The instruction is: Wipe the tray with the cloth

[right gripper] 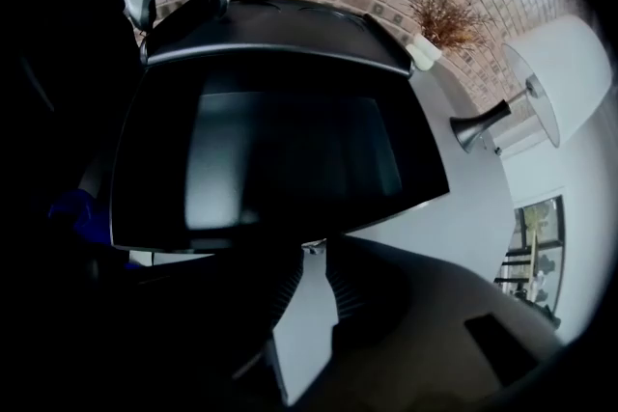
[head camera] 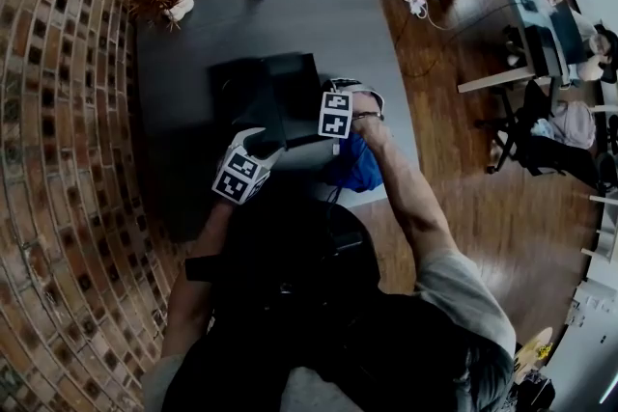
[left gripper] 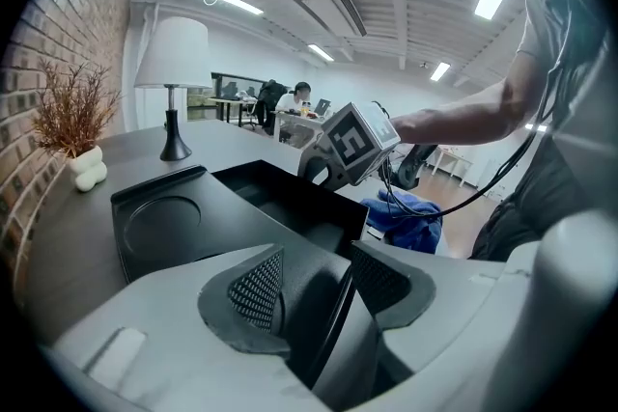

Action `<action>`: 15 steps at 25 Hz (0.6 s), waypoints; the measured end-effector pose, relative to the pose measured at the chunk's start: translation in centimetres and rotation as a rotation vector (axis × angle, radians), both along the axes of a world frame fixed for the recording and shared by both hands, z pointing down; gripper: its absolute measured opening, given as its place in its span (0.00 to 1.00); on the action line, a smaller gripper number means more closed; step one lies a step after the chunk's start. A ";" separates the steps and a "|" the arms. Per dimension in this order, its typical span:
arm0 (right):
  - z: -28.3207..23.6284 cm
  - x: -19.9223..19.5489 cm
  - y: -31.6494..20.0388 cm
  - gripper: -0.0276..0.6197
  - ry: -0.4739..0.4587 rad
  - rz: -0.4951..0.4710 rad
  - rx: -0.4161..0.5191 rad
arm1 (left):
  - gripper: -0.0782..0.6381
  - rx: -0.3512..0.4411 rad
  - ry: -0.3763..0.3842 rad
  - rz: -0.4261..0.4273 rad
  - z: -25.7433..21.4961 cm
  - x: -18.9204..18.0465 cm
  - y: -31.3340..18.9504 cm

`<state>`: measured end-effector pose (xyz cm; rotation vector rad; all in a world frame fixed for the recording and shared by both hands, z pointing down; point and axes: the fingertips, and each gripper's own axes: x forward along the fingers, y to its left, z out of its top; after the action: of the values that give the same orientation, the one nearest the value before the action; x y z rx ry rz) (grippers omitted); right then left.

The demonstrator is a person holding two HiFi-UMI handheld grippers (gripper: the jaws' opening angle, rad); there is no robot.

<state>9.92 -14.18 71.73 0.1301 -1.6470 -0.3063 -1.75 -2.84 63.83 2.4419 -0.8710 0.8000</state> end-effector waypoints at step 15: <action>-16.7 15.0 7.5 0.43 -0.694 0.799 -0.040 | 0.42 0.012 0.031 -0.015 -0.9 -0.3 -0.3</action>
<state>24.92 -6.64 55.07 0.9162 -2.1168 0.4328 -2.02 -3.13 62.97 2.4484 -0.8845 0.7518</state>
